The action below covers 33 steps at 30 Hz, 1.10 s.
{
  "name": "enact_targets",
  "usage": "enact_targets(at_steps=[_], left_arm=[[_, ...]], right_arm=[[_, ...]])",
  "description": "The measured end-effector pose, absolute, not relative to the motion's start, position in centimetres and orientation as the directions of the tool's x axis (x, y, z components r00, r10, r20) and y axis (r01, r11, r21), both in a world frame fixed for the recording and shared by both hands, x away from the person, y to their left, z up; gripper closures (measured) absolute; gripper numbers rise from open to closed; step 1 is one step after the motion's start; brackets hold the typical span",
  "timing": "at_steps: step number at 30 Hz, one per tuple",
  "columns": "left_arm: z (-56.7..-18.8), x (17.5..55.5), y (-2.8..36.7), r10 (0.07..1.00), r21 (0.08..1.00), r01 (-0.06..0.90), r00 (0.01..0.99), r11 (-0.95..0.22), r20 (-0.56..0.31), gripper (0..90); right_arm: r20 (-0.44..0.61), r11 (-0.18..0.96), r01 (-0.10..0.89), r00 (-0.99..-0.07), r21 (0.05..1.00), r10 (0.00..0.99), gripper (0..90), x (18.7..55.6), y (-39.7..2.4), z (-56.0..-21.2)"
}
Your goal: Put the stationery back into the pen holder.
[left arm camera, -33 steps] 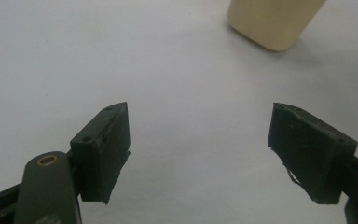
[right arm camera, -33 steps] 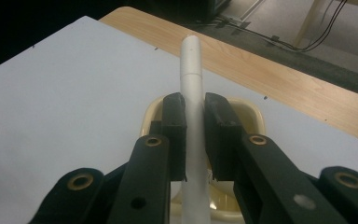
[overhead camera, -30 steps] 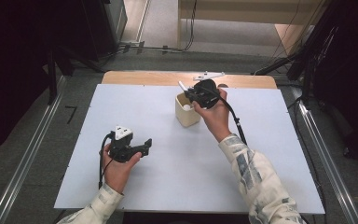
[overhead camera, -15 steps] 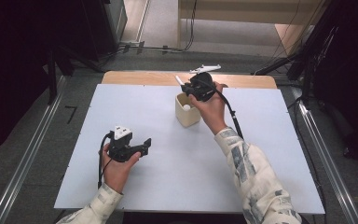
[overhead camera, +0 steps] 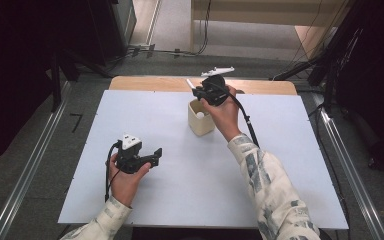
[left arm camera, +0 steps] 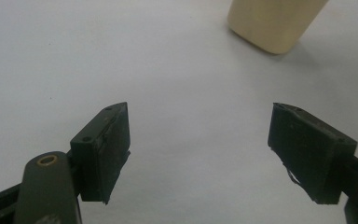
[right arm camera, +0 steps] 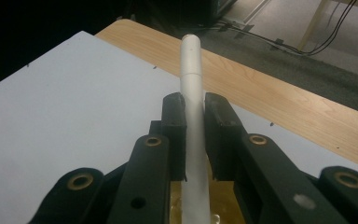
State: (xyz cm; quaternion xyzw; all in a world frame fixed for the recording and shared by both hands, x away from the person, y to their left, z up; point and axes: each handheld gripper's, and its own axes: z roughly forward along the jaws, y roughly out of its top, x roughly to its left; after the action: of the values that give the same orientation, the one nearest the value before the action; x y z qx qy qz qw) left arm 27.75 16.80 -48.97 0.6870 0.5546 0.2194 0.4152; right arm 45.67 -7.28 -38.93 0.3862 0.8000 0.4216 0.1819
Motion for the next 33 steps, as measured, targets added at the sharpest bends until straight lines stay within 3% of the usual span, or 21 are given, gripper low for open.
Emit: enact_targets(at_steps=[33], left_arm=[[-49.0,27.8,16.9,0.944,0.813,0.581,0.291,-0.044,-0.157,22.1]], right_arm=[[0.045,0.335,0.473,-0.628,0.815,0.777,76.7,47.0,-6.8,-39.2]])
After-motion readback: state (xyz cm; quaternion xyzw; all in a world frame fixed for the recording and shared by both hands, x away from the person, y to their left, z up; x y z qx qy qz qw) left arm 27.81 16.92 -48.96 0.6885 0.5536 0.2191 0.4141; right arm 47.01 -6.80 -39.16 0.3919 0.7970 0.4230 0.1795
